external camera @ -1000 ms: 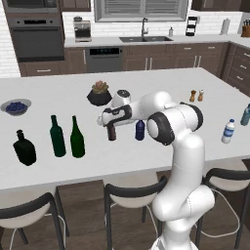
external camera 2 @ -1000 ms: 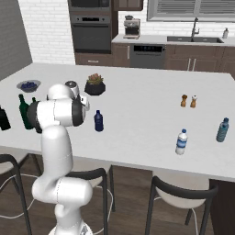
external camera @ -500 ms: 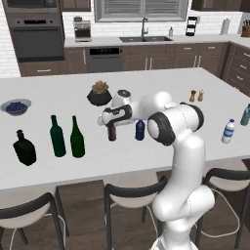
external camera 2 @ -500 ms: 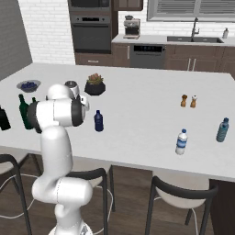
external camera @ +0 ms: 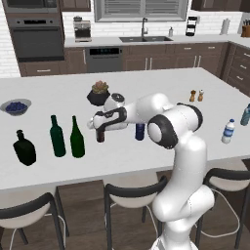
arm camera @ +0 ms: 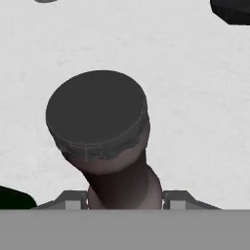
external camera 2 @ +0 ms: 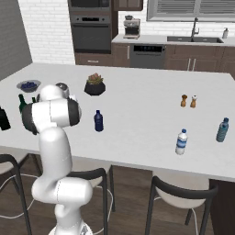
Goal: Move the plastic bottles in the middle to the plastics group, and the glass bottles in the middle to the glass group.
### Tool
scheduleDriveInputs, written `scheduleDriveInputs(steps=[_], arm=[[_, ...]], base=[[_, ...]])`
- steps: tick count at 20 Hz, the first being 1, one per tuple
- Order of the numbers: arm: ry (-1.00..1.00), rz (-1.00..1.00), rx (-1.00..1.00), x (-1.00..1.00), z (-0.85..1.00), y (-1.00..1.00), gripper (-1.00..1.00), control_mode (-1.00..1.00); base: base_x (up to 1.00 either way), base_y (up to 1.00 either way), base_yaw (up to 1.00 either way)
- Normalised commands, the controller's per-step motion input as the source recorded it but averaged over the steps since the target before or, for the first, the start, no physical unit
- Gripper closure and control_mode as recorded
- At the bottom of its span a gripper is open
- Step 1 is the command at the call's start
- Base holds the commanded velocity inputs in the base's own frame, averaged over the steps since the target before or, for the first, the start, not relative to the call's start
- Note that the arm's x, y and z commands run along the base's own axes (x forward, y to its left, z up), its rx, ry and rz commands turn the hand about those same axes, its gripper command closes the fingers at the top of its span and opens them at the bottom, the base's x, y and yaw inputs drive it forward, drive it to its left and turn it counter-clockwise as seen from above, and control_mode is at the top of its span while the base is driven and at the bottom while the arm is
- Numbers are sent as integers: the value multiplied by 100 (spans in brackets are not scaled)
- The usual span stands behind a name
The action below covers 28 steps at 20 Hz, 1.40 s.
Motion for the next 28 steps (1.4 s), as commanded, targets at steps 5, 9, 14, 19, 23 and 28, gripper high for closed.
scheduleDriveInputs(steps=[5,9,14,19,23,28], arm=[[-3,29,2,0,0,49,100,-100],[0,21,0,0,0,29,100,-100],[0,3,0,2,-2,-1,100,-100],[0,6,0,0,-15,14,100,-100],[0,5,-1,0,-20,8,100,-100],[-1,2,0,0,-6,0,100,-100]], base=[[0,0,0],[0,0,0],[0,0,0],[0,0,0],[0,0,0],[0,0,0]])
